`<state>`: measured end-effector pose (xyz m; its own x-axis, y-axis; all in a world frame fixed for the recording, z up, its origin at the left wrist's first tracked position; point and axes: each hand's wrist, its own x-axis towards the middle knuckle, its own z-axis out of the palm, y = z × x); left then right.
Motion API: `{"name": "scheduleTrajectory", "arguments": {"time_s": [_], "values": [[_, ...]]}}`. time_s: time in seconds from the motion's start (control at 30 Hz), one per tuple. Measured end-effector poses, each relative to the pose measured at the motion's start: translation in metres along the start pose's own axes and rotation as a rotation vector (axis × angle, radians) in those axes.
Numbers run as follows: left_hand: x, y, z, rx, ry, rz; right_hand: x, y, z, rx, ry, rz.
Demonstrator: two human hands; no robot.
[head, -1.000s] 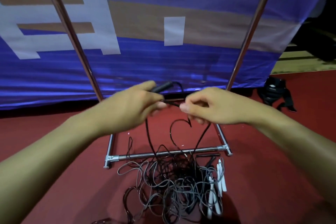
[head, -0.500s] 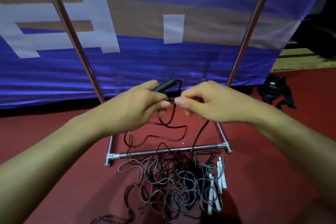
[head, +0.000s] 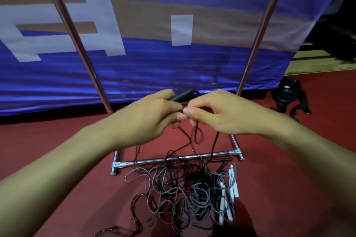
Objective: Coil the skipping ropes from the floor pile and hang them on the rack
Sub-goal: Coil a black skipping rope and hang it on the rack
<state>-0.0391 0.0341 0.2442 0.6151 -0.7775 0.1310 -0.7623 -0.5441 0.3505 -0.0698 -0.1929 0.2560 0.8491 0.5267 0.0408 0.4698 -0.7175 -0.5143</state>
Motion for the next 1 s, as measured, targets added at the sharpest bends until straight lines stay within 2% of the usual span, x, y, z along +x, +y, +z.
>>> {"name": "scheduleTrajectory", "arguments": {"time_s": [0.1,0.17,0.27,0.4,0.5,0.63,0.8,0.9,1.0], "values": [[-0.005,-0.024,-0.013,0.166,0.085,-0.035,-0.002,0.023,-0.006,-0.015,-0.200,0.138],[-0.013,-0.044,-0.023,0.214,0.089,-0.135,-0.004,0.043,-0.006,-0.068,-0.323,0.222],[-0.022,-0.061,-0.026,0.206,0.085,-0.236,-0.008,0.055,-0.008,-0.062,-0.194,0.166],[-0.017,-0.029,-0.011,0.080,0.022,-0.204,-0.010,0.025,-0.012,-0.062,0.023,-0.008],[-0.007,-0.004,-0.003,0.073,-0.002,-0.210,-0.009,0.007,-0.009,-0.111,-0.018,-0.050],[-0.010,-0.019,-0.014,0.186,0.048,-0.278,-0.018,0.012,-0.013,-0.154,-0.157,-0.006],[-0.010,0.009,-0.003,0.016,-0.077,-0.093,-0.016,0.010,-0.009,-0.164,-0.067,-0.009],[0.000,0.022,0.007,0.073,0.036,0.029,-0.012,0.002,-0.005,-0.092,-0.006,-0.041],[-0.002,-0.005,-0.006,0.202,0.154,-0.013,-0.014,0.021,-0.013,-0.046,-0.101,0.080]]}}
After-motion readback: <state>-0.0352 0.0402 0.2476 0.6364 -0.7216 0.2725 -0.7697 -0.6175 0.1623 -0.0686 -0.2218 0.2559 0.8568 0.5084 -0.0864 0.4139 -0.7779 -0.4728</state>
